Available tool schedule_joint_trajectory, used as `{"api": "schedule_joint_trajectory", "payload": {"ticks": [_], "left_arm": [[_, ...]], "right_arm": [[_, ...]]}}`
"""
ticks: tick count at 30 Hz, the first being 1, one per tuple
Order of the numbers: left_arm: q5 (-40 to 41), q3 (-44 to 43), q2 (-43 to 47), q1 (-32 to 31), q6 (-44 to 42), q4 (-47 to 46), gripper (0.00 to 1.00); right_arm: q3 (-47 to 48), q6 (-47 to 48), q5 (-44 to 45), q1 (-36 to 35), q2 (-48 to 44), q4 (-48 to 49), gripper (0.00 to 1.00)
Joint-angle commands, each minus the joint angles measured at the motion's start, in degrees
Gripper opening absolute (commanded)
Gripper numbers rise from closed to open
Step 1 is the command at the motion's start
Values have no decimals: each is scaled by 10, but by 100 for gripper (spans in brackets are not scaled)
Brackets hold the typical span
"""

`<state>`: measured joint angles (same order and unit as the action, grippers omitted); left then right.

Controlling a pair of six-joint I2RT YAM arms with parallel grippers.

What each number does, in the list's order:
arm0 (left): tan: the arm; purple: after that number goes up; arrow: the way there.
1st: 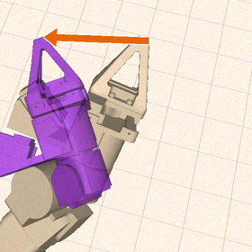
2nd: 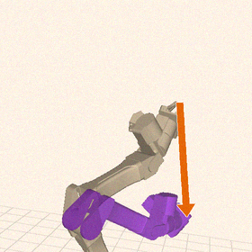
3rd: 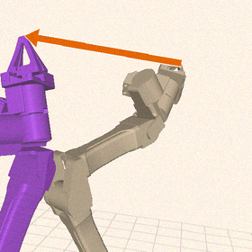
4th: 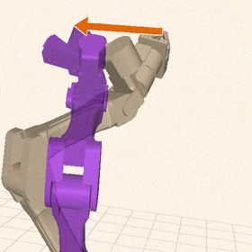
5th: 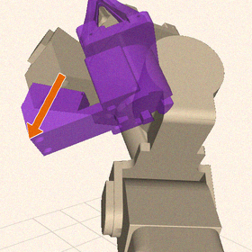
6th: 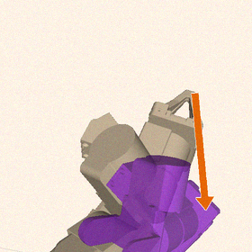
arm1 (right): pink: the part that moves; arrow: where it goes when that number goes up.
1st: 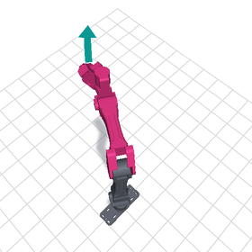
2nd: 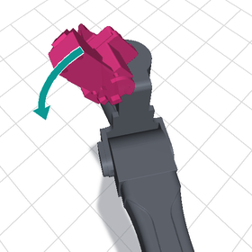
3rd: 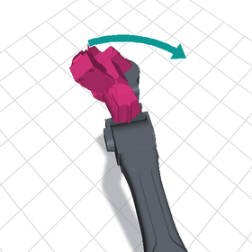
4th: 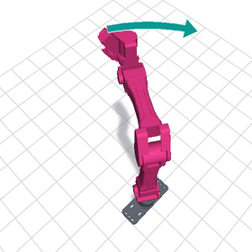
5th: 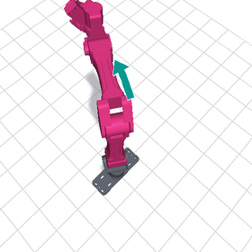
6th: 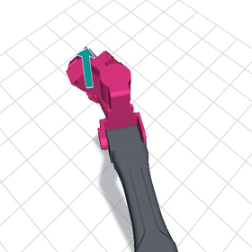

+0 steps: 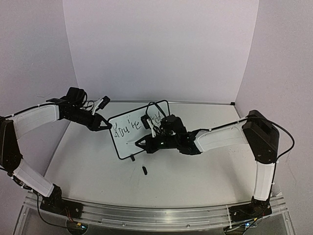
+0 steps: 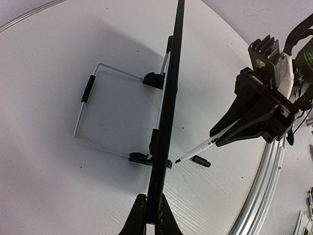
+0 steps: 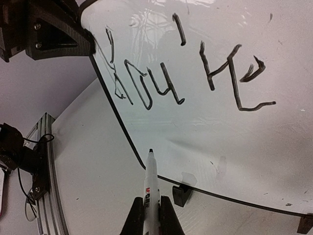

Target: Write a sentence on the whiteboard

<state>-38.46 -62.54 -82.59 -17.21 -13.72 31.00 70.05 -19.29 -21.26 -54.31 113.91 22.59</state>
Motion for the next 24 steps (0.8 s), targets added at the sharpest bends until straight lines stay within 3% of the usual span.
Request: {"api": "schedule_joint_trajectory", "payload": {"ticks": [1, 24], "left_arm": [[42, -11, -15, -3, -15, 13, 0], [43, -11, -14, -2, -14, 14, 0]], "right_arm": [[30, 10, -12, -5, 20, -6, 0], [74, 0, 27, -5, 66, -18, 0]]}}
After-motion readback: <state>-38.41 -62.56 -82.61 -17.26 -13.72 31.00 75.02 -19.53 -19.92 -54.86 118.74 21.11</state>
